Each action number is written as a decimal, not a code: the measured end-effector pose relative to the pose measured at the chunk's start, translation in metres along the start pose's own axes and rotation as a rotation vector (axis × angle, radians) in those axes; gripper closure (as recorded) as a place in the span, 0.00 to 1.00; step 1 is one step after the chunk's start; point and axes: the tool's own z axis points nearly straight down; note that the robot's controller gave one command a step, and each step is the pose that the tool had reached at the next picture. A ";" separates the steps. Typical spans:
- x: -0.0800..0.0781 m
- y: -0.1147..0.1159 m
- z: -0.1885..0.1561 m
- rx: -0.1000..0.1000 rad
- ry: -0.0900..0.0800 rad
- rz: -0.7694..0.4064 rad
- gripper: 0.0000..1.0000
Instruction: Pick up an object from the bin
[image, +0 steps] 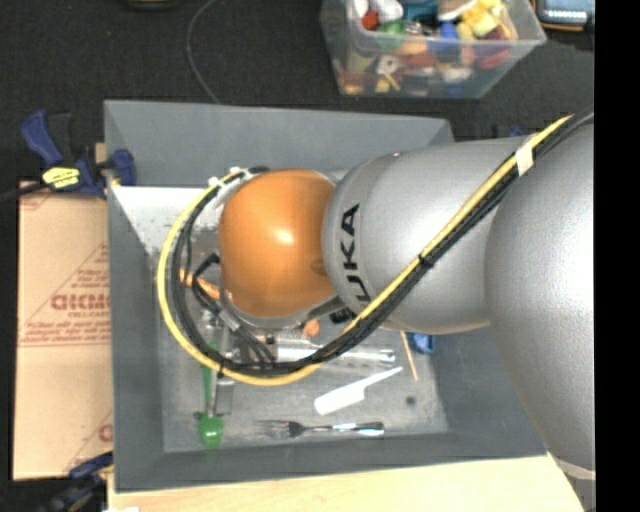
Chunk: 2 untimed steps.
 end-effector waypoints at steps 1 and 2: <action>-0.002 -0.001 -0.005 -0.002 -0.007 0.007 0.00; -0.025 0.007 0.086 0.000 -0.012 -0.440 0.00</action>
Offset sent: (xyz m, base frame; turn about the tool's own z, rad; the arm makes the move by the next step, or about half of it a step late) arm 0.0292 0.0088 -0.1204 -0.5855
